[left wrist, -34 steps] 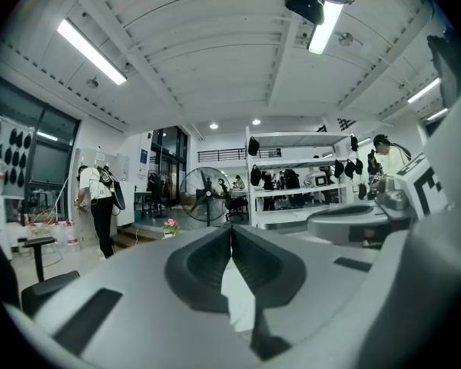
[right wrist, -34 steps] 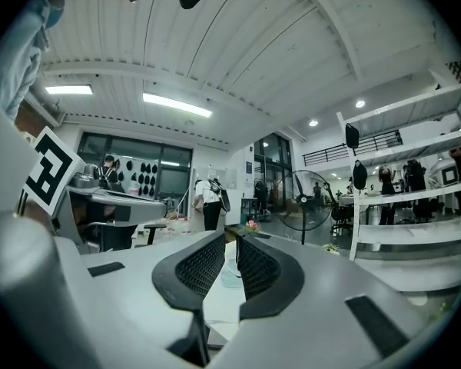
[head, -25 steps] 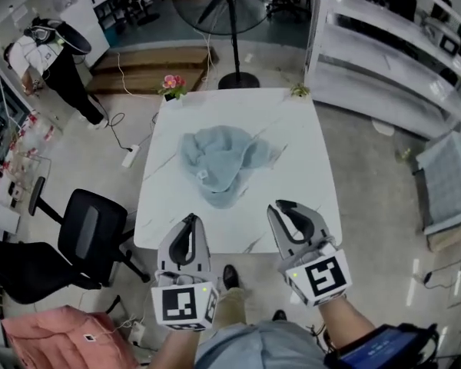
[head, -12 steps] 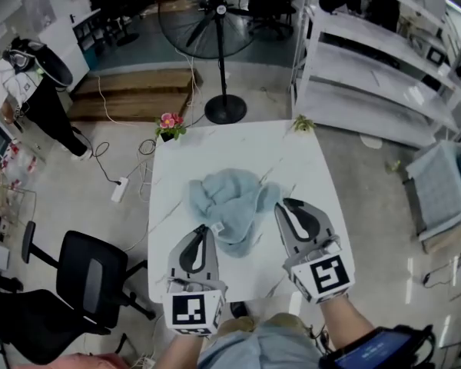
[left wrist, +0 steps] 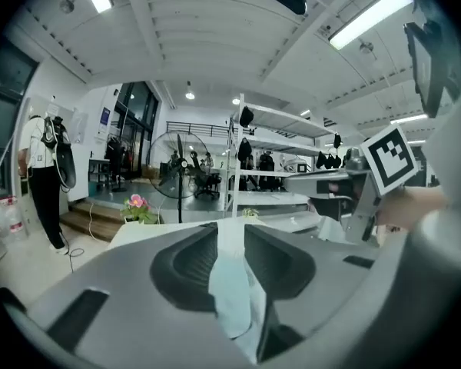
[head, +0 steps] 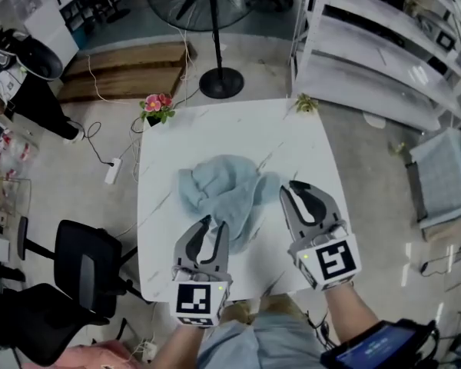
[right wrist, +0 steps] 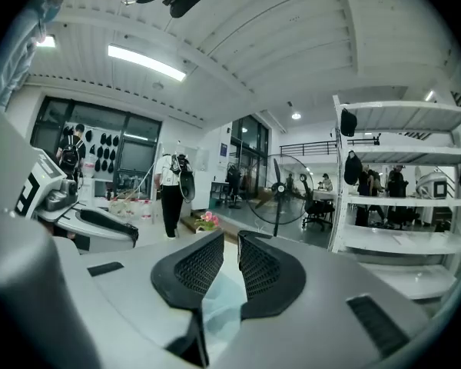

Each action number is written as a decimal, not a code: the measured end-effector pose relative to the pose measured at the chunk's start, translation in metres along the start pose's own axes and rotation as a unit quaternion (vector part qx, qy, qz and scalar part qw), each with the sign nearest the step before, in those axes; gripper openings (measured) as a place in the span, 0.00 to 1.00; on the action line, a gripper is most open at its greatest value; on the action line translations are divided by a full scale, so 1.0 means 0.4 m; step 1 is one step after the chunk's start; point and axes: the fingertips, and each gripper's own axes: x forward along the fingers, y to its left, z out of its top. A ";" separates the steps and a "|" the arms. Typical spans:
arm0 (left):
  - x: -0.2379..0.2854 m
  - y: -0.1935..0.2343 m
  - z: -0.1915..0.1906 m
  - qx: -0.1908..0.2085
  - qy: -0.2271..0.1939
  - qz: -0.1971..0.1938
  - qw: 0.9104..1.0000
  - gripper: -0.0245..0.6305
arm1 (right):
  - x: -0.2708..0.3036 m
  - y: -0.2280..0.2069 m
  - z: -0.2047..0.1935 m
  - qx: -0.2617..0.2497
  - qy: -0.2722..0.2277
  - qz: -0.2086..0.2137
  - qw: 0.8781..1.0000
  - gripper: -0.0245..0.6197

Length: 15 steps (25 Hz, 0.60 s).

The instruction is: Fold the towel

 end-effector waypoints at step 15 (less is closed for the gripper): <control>0.191 -0.047 -0.371 0.002 0.175 0.023 0.984 0.36 | 0.136 -0.102 -0.372 0.067 0.121 0.066 0.988 0.38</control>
